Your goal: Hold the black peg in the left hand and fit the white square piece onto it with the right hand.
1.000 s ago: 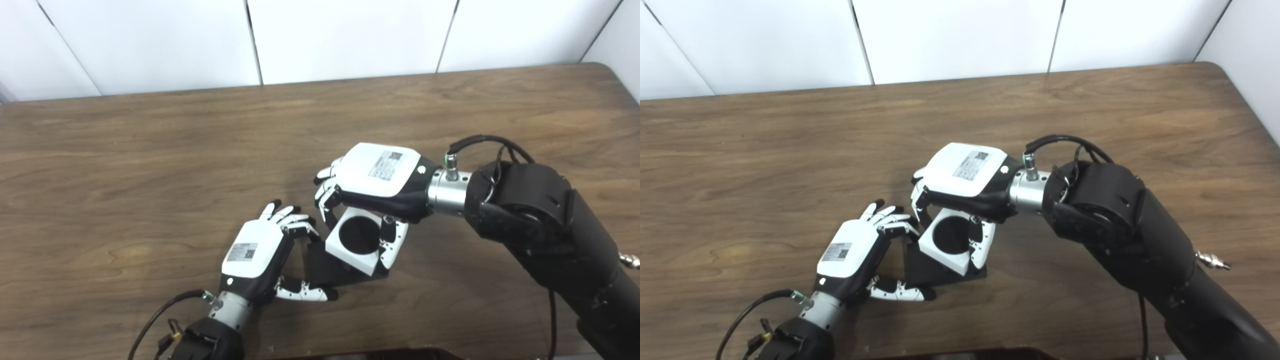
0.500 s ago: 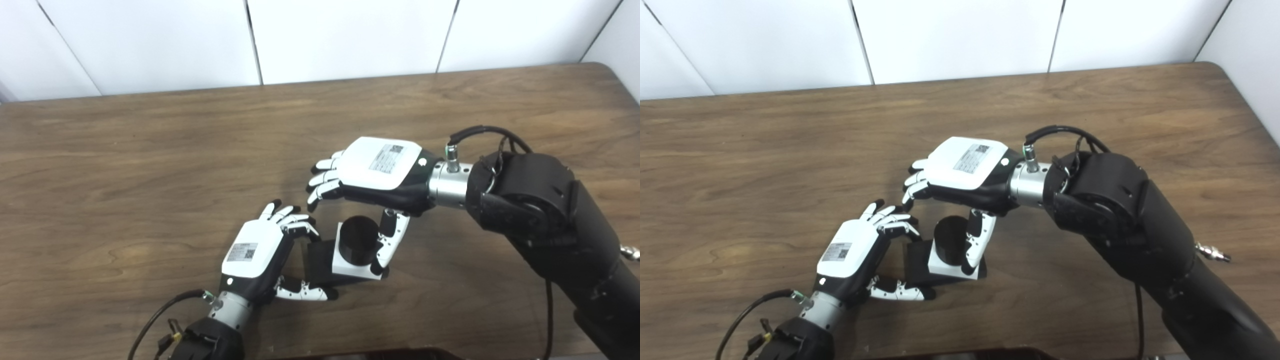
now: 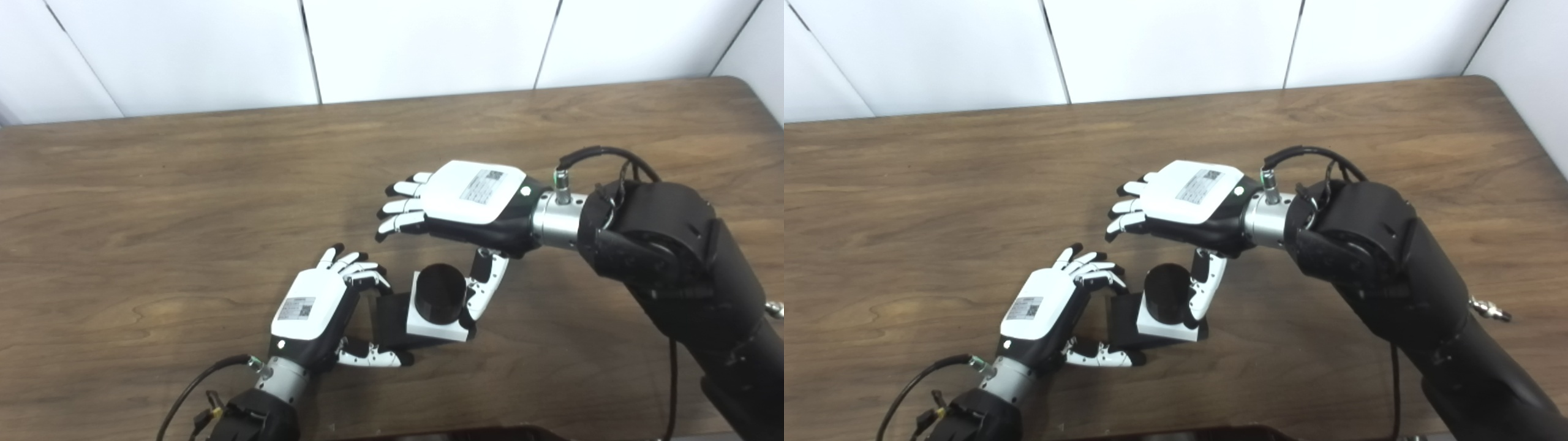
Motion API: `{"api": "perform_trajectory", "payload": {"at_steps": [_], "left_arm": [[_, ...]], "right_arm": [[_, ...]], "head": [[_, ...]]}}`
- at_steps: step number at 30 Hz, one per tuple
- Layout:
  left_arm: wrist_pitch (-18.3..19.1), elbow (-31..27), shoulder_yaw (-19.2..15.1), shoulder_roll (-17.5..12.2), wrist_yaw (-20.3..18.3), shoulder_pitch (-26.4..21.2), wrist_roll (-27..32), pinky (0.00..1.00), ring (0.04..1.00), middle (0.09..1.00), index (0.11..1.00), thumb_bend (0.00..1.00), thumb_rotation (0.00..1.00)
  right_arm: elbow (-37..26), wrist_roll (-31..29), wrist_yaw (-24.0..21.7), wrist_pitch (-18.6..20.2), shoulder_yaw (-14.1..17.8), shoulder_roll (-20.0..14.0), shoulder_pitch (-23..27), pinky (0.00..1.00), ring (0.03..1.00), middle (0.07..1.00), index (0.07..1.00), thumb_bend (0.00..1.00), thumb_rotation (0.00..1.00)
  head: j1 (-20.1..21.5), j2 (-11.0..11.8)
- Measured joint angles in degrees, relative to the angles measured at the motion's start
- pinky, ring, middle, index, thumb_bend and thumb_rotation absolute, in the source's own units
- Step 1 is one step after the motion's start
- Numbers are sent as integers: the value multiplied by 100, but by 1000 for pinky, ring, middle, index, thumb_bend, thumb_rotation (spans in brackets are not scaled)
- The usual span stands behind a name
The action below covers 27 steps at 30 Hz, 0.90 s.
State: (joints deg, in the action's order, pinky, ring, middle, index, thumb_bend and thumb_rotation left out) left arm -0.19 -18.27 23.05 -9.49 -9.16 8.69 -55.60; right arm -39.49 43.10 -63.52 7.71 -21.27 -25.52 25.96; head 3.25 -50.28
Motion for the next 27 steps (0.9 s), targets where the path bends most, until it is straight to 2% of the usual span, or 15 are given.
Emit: {"api": "perform_trajectory", "payload": {"at_steps": [3, 4, 5, 6, 7, 9, 12, 20, 27], "left_arm": [[2, -2, 0, 1, 4, 2, -38, 998, 874, 771, 494, 521, 79], [4, -6, 0, 1, 5, 4, -56, 993, 870, 771, 570, 726, 183], [13, -12, 0, 1, 3, 7, -79, 988, 868, 773, 629, 844, 255], [30, -24, -2, 1, -2, 10, -131, 976, 862, 778, 693, 937, 325], [55, -43, -2, 2, -17, 13, -189, 970, 859, 784, 731, 969, 361], [106, -95, -11, 6, -89, 15, -222, 960, 853, 799, 796, 995, 413], [211, -202, -87, 9, -165, 22, -239, 943, 848, 815, 834, 1000, 438], [368, -468, -347, -30, -322, 54, -232, 913, 860, 834, 843, 1000, 436], [413, -948, -577, -123, -652, 72, -143, 935, 916, 901, 903, 1000, 410]], "right_arm": [[-17, -2, 1, 8, 36, 0, 2, 972, 998, 933, 856, 1000, 399], [-17, -3, 2, 8, 49, -1, 2, 968, 996, 932, 854, 1000, 399], [-17, -5, 2, 8, 63, -1, 2, 963, 995, 932, 853, 1000, 400], [-18, -5, 4, 8, 76, -1, 1, 959, 990, 931, 851, 1000, 401], [-18, -5, 4, 10, 90, -1, 1, 957, 988, 930, 850, 1000, 401], [-18, -5, 9, 26, 125, 0, 0, 952, 984, 926, 851, 1000, 402], [-19, -4, 23, 59, 176, -1, -7, 946, 985, 926, 855, 1000, 413], [-18, 16, 97, 45, 254, -41, -38, 948, 982, 924, 849, 1000, 439], [-18, 26, 148, 59, 321, -63, -63, 952, 992, 927, 854, 1000, 425]], "head": [[-17, 18], [-26, 26], [-35, 35], [-35, 35], [-35, 44], [-53, 62], [-70, 79], [-141, 132], [-167, 185]]}}
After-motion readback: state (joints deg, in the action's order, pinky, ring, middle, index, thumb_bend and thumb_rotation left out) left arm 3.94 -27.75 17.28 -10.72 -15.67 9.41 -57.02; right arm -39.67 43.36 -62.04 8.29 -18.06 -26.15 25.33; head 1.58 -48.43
